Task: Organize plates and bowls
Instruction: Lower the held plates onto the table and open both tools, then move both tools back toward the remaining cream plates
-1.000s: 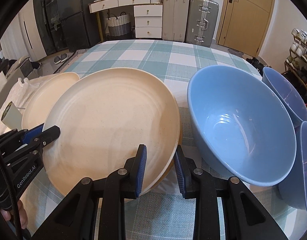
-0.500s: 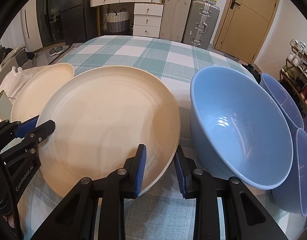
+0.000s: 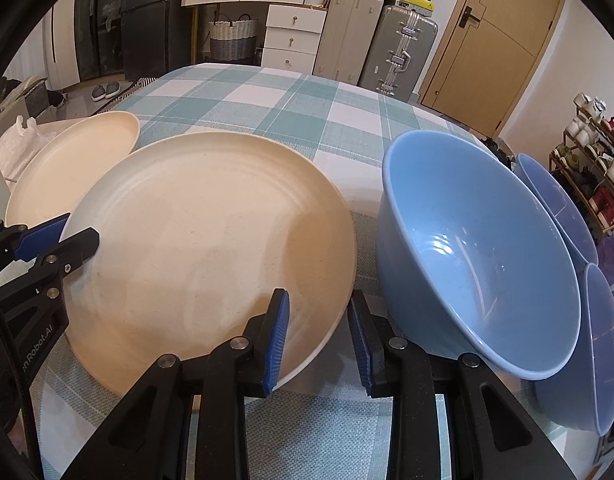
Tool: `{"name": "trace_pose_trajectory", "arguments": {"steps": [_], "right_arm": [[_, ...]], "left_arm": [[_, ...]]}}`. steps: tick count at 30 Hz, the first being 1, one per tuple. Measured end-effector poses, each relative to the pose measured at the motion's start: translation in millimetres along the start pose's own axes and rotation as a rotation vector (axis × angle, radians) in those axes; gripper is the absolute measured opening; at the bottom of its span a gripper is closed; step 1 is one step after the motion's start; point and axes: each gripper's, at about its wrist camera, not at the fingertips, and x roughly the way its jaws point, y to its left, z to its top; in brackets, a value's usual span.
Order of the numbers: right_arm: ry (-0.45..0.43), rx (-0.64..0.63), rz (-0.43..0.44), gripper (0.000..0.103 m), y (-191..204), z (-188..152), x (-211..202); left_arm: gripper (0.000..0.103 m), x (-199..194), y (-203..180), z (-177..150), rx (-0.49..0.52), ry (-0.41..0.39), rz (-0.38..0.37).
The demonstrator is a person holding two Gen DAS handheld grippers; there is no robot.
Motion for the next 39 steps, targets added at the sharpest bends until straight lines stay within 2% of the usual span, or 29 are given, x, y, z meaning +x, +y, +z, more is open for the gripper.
{"name": "trace_pose_trajectory", "arguments": {"steps": [10, 12, 14, 17, 18, 22, 24, 26, 30, 36, 39], "right_arm": [[0.008, 0.023, 0.023, 0.033, -3, -2, 0], [0.008, 0.026, 0.040, 0.038, -3, -2, 0], [0.003, 0.029, 0.053, 0.047, -3, -1, -2], [0.002, 0.033, 0.067, 0.052, -1, -1, -5], [0.002, 0.035, 0.074, 0.053, 0, 0, -6], [0.000, 0.050, 0.114, 0.068, 1, 1, -9], [-0.004, 0.063, 0.137, 0.075, 1, 1, -12], [-0.020, 0.070, 0.150, 0.083, 3, 2, -17], [-0.037, 0.077, 0.183, 0.085, 5, 6, -26], [-0.088, 0.098, 0.264, 0.099, 10, 17, -46], [-0.108, 0.096, 0.306, 0.102, 14, 27, -56]], "left_arm": [[0.019, -1, 2, 0, -0.003, 0.005, -0.007], [0.019, -2, 3, -1, -0.011, 0.008, -0.017], [0.020, -2, 6, 0, -0.022, 0.013, -0.031], [0.031, -6, 10, 0, -0.045, 0.015, -0.065], [0.039, -7, 12, 0, -0.049, 0.013, -0.070], [0.068, -19, 20, 0, -0.075, -0.016, -0.104], [0.073, -26, 26, 0, -0.092, -0.031, -0.115], [0.074, -33, 32, 0, -0.112, -0.043, -0.124], [0.077, -49, 48, 0, -0.148, -0.070, -0.126], [0.080, -78, 75, -1, -0.191, -0.116, -0.123], [0.089, -89, 89, -1, -0.216, -0.130, -0.116]]}}
